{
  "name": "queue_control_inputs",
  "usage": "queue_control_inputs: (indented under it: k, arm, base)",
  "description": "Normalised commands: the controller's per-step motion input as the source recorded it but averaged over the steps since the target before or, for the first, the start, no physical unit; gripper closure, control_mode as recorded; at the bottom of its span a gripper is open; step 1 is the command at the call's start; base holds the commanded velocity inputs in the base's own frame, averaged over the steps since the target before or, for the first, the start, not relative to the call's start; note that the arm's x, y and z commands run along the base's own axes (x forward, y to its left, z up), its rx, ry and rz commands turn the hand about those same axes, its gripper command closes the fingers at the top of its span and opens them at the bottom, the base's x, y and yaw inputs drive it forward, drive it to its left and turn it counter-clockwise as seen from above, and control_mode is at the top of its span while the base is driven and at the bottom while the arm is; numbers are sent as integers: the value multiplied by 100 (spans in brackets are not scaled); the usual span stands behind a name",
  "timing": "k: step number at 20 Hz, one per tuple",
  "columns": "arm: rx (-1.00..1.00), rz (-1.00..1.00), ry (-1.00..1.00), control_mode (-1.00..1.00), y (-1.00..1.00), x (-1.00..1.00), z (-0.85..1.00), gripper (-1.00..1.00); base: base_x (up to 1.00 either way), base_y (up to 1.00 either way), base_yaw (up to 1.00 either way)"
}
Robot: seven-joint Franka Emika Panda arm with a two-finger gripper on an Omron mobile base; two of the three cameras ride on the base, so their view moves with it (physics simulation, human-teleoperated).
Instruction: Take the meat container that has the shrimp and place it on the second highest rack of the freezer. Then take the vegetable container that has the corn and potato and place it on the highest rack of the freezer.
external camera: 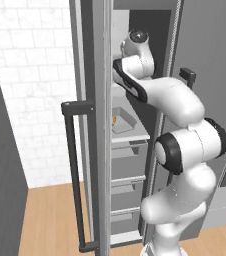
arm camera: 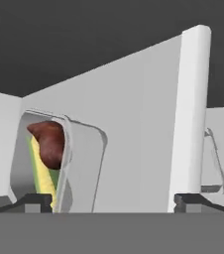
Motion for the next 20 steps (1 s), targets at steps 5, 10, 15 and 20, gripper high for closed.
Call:
queue_control_inputs:
  k: [5, 10, 15, 20]
  arm:
    - [2, 0, 0, -100, -38, -100, 36, -100]
    - [-1, 0, 0, -100, -23, -100, -7, -100]
    - [-6, 5, 0, -100, 0, -56, -10, -100]
    - [-1, 3, 0, -100, -5, -30, 0, -100]
  base:
    - [0, 0, 0]
    - [0, 0, 0]
    - [0, 0, 0]
    - [0, 0, 0]
